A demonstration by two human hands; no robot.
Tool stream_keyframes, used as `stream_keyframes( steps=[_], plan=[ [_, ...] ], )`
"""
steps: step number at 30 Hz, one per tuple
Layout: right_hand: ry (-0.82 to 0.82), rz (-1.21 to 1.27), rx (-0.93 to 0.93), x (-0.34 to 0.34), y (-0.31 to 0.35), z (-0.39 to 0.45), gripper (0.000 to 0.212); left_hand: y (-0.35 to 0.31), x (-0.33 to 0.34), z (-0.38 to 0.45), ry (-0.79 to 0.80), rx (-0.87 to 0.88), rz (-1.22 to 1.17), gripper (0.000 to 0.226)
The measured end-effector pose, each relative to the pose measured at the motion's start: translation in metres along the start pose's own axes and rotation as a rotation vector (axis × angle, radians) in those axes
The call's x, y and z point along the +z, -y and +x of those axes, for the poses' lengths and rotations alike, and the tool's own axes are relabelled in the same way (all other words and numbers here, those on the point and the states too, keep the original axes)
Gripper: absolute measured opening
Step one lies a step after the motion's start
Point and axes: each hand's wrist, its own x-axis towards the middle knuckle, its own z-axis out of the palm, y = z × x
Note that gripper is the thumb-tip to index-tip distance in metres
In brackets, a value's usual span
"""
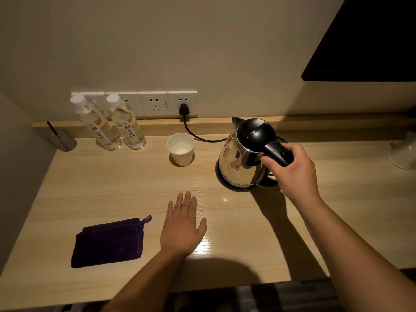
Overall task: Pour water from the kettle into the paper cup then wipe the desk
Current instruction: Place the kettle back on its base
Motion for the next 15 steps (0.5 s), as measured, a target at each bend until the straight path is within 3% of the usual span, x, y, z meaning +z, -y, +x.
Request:
stream_keyframes(
  steps=[15],
  plan=[
    [0.016,-0.056,0.011,0.0087,-0.0019,0.0072,0.043,0.0005,0.0013,-0.0004,0.008,-0.001,0.003,0.074]
  ],
)
